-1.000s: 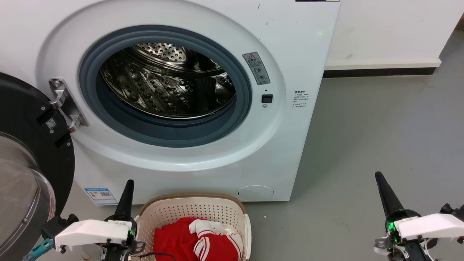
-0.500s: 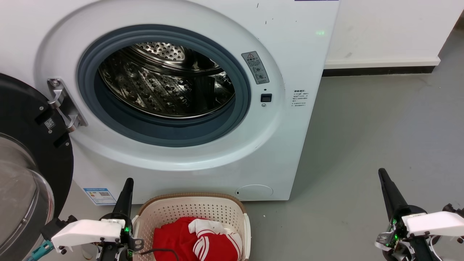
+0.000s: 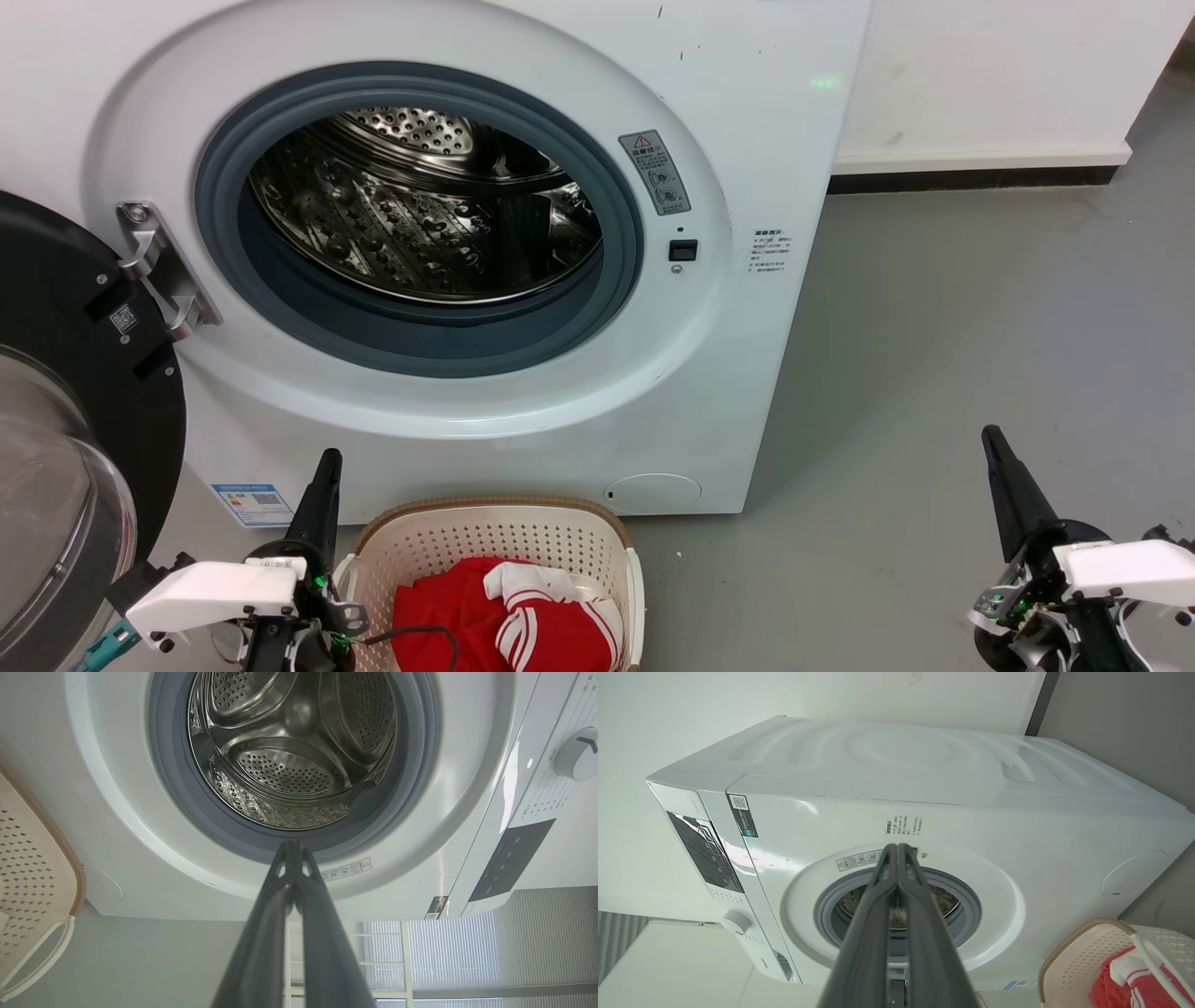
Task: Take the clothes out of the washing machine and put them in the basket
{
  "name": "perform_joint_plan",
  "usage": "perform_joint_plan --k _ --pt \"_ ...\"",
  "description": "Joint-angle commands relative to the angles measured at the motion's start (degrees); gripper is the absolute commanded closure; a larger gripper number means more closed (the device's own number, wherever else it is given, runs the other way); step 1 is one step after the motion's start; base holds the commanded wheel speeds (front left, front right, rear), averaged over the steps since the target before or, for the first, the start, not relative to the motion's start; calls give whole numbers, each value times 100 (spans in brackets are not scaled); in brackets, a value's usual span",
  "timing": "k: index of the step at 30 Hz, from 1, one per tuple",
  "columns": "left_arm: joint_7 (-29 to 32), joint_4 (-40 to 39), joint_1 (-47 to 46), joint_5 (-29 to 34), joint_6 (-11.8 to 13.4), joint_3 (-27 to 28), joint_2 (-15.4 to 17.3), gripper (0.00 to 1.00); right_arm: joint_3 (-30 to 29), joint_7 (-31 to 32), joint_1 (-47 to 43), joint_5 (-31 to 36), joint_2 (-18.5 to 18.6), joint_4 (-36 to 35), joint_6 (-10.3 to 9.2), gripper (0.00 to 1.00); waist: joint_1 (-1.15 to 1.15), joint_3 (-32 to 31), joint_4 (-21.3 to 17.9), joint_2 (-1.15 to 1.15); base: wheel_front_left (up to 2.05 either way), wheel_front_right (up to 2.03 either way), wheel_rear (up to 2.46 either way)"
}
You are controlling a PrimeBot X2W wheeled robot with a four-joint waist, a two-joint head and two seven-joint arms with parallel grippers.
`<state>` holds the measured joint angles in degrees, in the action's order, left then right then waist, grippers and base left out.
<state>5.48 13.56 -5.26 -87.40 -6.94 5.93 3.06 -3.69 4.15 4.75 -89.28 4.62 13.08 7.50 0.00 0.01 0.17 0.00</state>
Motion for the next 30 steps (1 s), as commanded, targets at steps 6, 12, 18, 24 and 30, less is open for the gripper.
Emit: perform_joint_plan --k 6,12,18,24,30 --pt "82 35 -124 -302 -57 55 -16 100 -46 49 156 -299 -17 59 -2 100 0 8 -8 0 0 0 0" --pt "130 61 -122 -525 -72 83 -28 100 -80 75 164 -517 -25 105 -2 100 0 17 -17 0 0 0 0" --pt "129 57 -118 -503 -65 80 -26 100 -96 88 166 -470 -40 98 -2 100 0 17 -17 0 0 0 0" --pt "128 57 -118 -504 -65 80 -26 100 -112 95 169 -454 -48 99 -2 100 0 17 -17 0 0 0 0" --pt "129 57 -118 -504 -65 79 -26 100 -125 109 171 -446 -56 99 -2 100 0 17 -17 0 0 0 0"
